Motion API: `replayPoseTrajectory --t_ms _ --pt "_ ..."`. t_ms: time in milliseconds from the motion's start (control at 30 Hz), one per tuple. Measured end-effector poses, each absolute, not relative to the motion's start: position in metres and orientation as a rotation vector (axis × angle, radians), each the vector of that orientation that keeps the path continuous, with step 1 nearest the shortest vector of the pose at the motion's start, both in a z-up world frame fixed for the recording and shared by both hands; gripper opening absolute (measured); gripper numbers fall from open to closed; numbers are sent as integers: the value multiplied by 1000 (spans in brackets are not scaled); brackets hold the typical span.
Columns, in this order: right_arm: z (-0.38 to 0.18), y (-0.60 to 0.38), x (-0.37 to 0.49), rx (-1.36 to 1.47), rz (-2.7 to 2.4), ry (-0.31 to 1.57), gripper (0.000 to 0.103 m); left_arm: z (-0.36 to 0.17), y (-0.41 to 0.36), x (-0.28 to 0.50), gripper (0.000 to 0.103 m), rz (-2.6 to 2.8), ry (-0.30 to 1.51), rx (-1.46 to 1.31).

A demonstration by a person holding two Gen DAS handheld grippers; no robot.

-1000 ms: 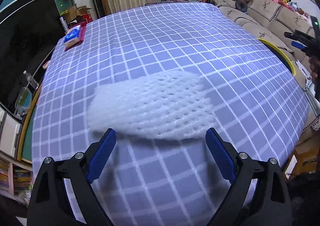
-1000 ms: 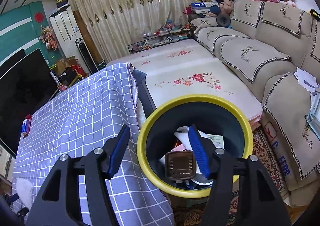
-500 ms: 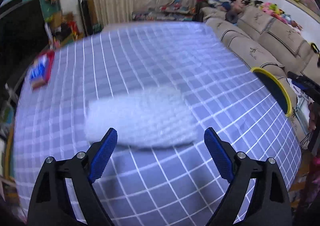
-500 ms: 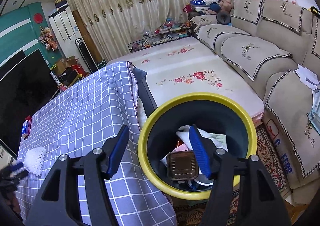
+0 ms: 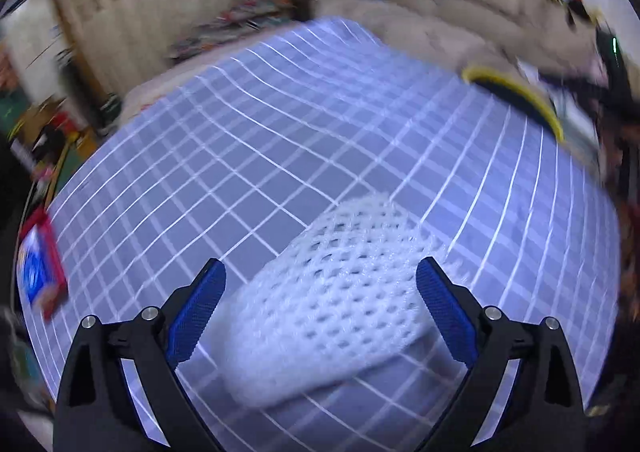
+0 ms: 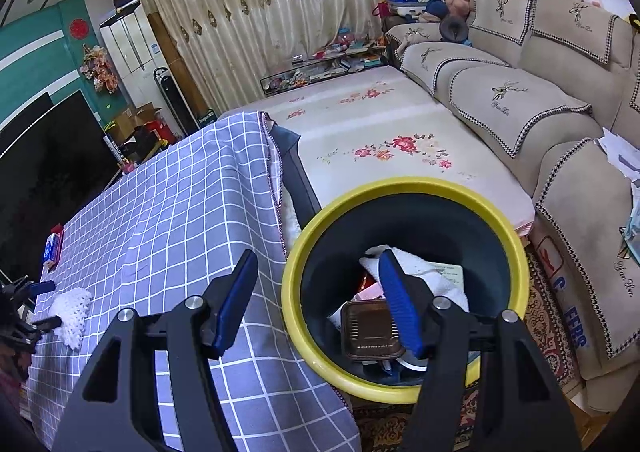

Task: Collect trash
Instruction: 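Lower the left gripper onto the white foam net and grasp it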

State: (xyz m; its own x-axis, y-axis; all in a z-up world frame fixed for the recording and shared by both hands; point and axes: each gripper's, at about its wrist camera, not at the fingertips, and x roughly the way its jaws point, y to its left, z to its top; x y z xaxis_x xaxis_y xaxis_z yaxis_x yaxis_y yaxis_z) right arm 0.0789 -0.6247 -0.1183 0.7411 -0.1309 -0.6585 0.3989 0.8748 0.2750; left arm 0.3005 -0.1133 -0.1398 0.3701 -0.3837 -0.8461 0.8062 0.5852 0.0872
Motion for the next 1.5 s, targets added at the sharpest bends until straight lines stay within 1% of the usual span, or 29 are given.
replayPoseTrajectory --t_ms 100,200,233,467,633,733,800,900,933,1000,1033,1133,1167,1200,1233,1267,1333,1500 --pt "-114 -624 75 418 -312 672 62 -148 -119 313 96 -878 954 572" --pt "-112 -625 73 424 -305 676 62 -153 -114 321 97 -949 1062 521" --pt "-112 -626 72 423 -305 676 62 -154 -112 318 97 -958 1072 525" --pt "-116 -622 76 421 -277 685 62 -158 -96 251 98 -1045 1136 587" --pt "-122 -613 81 413 -236 703 62 -143 -91 219 98 -1092 1153 611" --pt "-123 -610 83 413 -223 708 63 -142 -94 200 98 -1110 1154 693" --pt "-124 -611 83 419 -216 709 63 -149 -98 192 98 -1106 1167 766" --pt "-125 -610 81 419 -219 710 63 -161 -105 184 98 -1051 1123 884" --pt "-125 -611 81 419 -220 710 63 -164 -107 182 100 -1046 1113 900" --pt "-125 -612 80 419 -225 709 63 -166 -110 181 98 -1042 1087 885" --pt "-125 -614 79 422 -227 709 63 -165 -112 183 97 -1037 1082 859" --pt "-124 -616 78 431 -230 702 63 -161 -114 190 81 -1030 1075 785" --pt "-124 -617 77 435 -231 698 63 -157 -112 192 63 -1022 1066 763" --pt "-124 -618 76 436 -231 696 63 -152 -112 196 41 -995 1063 729" --pt "-123 -619 75 439 -231 693 63 -150 -116 201 32 -977 1070 707" --pt "-122 -620 75 441 -232 690 63 -147 -117 206 26 -963 1085 669" --pt "-120 -624 72 447 -236 678 63 -146 -129 212 24 -938 1096 629" --pt "-110 -639 56 457 -263 640 63 -136 -174 217 24 -803 1020 599"
